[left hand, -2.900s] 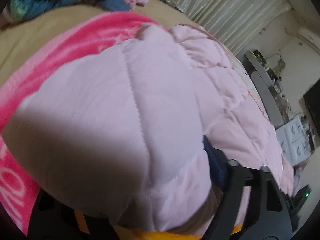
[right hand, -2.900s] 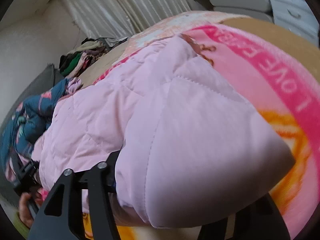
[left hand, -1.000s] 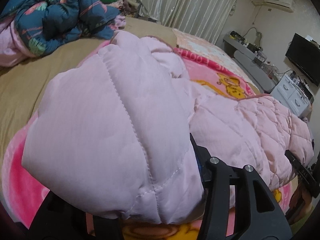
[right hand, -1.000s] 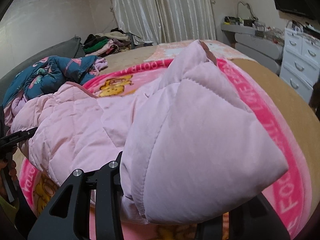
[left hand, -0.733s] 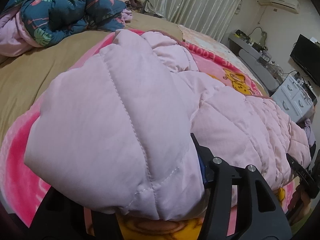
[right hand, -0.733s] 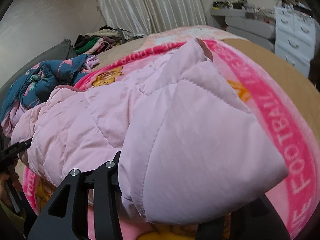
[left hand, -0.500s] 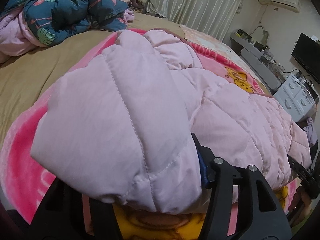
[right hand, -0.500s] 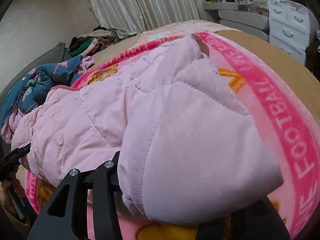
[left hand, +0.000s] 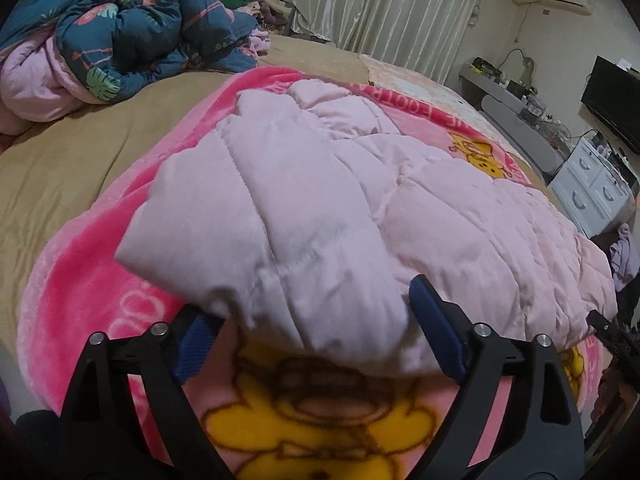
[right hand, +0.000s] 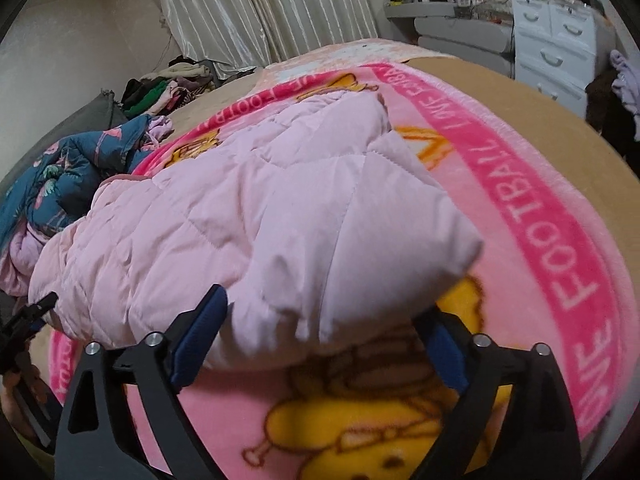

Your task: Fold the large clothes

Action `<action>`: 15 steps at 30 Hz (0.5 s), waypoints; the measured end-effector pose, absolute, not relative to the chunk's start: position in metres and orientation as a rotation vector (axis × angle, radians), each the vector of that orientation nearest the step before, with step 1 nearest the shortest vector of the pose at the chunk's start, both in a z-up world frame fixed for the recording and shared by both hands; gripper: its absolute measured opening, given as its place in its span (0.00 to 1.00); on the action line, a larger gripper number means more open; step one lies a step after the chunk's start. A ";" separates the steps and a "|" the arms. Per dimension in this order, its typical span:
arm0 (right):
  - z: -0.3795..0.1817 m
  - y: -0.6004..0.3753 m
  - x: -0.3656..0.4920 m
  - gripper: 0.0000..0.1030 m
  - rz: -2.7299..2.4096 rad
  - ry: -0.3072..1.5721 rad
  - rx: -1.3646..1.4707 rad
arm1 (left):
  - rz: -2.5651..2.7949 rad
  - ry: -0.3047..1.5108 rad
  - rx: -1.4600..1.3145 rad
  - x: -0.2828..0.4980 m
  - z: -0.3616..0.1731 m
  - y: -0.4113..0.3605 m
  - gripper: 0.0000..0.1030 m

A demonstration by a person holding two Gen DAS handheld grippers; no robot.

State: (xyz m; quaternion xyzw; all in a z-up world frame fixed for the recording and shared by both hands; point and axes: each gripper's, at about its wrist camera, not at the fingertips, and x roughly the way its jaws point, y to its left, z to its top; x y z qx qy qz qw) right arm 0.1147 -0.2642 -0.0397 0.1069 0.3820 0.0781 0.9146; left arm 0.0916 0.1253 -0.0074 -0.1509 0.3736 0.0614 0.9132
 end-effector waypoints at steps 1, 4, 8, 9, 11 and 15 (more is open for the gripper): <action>-0.038 -0.265 0.110 0.93 0.157 0.779 0.214 | 0.123 0.767 -0.308 0.089 -0.006 0.124 0.85; -0.029 -0.264 0.094 0.95 0.141 0.741 0.179 | 0.110 0.757 -0.309 0.080 -0.002 0.121 0.89; -0.017 -0.261 0.074 0.96 0.136 0.690 0.136 | 0.097 0.724 -0.281 0.064 0.007 0.111 0.91; -0.013 -0.258 0.067 0.96 0.138 0.674 0.124 | 0.096 0.715 -0.271 0.060 0.010 0.109 0.91; -0.005 -0.254 0.054 0.96 0.145 0.644 0.105 | 0.086 0.691 -0.258 0.051 0.018 0.103 0.91; 0.010 -0.242 0.031 0.96 0.179 0.592 0.061 | 0.079 0.647 -0.220 0.034 0.031 0.092 0.91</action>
